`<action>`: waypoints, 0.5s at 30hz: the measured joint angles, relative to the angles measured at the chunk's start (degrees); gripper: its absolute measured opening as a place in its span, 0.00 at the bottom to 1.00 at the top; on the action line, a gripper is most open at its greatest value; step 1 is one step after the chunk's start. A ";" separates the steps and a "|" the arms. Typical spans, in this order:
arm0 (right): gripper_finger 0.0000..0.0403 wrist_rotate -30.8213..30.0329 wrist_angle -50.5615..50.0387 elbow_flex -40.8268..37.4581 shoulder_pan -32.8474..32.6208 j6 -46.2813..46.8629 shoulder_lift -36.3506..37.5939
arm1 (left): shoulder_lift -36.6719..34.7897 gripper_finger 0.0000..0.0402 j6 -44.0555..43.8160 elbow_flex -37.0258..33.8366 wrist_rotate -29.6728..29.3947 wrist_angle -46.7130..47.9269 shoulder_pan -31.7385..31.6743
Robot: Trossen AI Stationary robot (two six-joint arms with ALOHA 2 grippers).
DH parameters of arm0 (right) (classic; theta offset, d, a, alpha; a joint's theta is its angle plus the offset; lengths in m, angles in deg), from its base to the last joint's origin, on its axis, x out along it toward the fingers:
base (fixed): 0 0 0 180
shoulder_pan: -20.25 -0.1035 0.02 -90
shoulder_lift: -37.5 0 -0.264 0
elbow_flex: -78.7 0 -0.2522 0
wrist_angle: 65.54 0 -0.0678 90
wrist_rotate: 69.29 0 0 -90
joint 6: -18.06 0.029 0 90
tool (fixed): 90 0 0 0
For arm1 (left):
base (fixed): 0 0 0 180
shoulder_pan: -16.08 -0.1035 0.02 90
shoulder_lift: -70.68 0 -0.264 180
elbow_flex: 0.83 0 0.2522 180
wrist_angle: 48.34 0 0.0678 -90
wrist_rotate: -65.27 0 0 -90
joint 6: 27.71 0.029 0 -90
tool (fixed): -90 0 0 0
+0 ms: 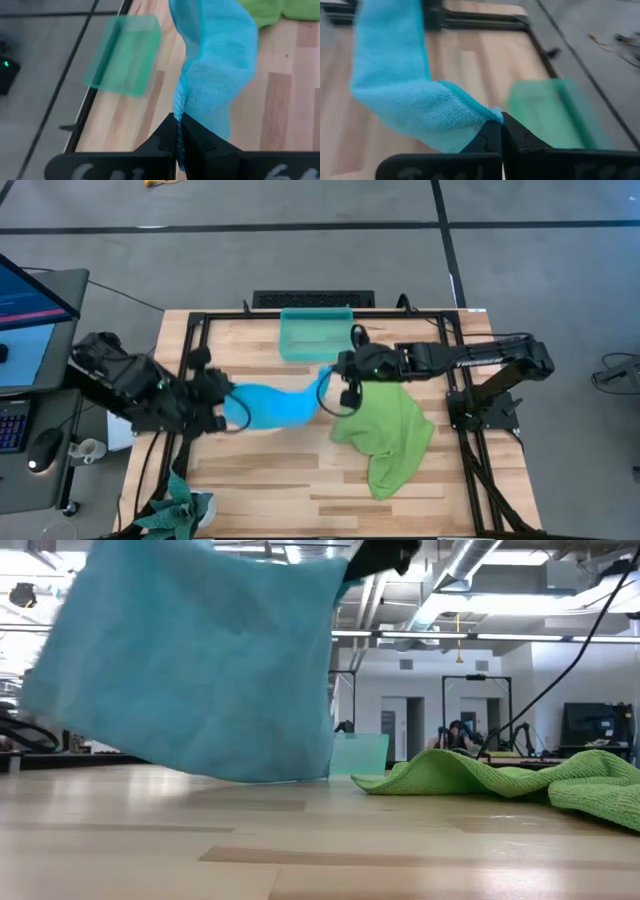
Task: Roll microfiber towels into tight, uniform cylinder then place into a basket
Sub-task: Fold the blue microfiber cloth
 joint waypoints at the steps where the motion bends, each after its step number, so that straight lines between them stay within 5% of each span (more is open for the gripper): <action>1: 0.01 -1.18 -0.31 -0.05 0.55 0.30 0.20 | -0.48 0.00 0.53 0.00 0.76 0.02 -1.57; 15: 0.02 -3.38 -3.27 -0.05 -5.68 2.09 -2.34 | -0.48 0.00 -3.46 -10.06 14.76 -0.11 -7.34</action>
